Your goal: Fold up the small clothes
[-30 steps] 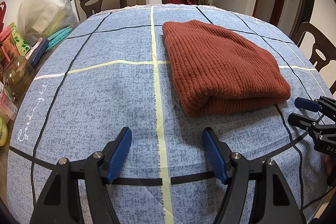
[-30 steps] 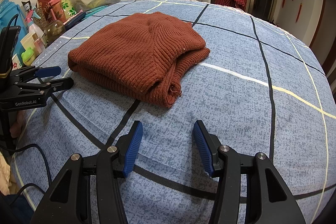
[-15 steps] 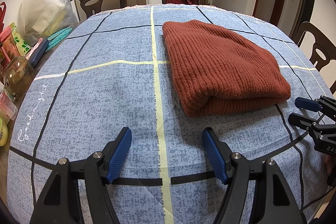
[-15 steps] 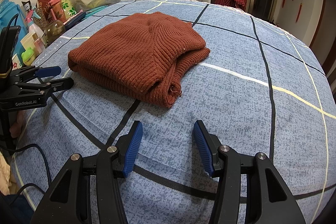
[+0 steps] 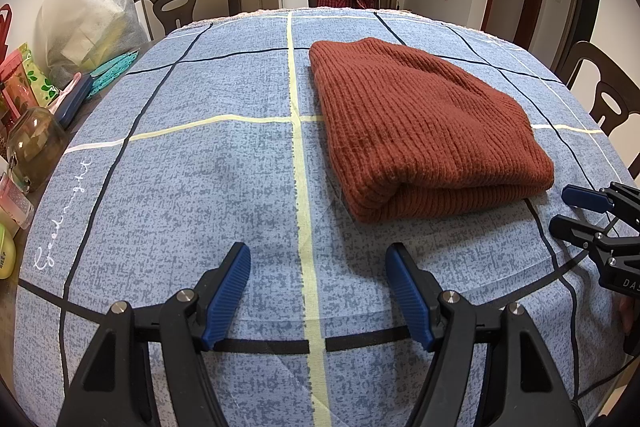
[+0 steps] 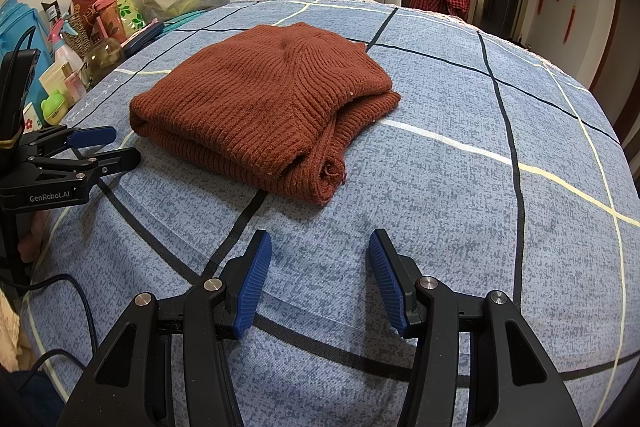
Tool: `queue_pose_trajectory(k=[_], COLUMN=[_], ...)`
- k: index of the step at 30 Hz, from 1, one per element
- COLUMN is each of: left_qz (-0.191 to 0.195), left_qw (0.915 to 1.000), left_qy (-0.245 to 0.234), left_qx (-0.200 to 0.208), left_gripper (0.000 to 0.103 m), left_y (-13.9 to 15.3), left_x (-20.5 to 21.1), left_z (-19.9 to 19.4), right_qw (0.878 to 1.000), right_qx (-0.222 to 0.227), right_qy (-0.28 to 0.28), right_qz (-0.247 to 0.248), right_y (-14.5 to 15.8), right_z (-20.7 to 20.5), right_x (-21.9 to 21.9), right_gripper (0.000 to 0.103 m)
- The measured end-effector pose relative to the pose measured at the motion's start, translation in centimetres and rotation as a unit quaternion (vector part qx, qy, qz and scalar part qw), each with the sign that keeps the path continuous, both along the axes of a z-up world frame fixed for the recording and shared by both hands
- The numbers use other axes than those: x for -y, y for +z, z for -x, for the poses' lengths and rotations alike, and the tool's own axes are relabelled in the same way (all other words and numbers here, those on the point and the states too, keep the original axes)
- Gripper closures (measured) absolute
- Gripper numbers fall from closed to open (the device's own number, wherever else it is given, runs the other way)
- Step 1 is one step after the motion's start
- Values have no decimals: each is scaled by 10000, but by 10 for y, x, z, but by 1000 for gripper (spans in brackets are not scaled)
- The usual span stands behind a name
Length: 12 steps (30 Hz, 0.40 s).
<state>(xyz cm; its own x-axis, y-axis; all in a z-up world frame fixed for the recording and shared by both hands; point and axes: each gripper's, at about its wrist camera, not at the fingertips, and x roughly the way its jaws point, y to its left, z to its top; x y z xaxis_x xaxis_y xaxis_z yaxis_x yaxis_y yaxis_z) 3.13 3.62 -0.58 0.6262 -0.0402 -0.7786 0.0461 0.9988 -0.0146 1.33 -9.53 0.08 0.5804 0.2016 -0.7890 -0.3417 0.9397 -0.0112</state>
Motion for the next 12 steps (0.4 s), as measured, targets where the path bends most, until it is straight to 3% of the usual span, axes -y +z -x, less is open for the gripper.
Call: queue_pose_trajectory(k=[12], left_qz=[26], left_qw=[10000], left_qy=[-22], left_qx=[-9], left_gripper=[27], left_y=[-1], left_x=[-1], left_z=[1], right_qw=[10000], right_qx=[0], right_qy=[0], right_qz=[1], right_y=[0], right_z=[0], right_x=[0], right_gripper=[51])
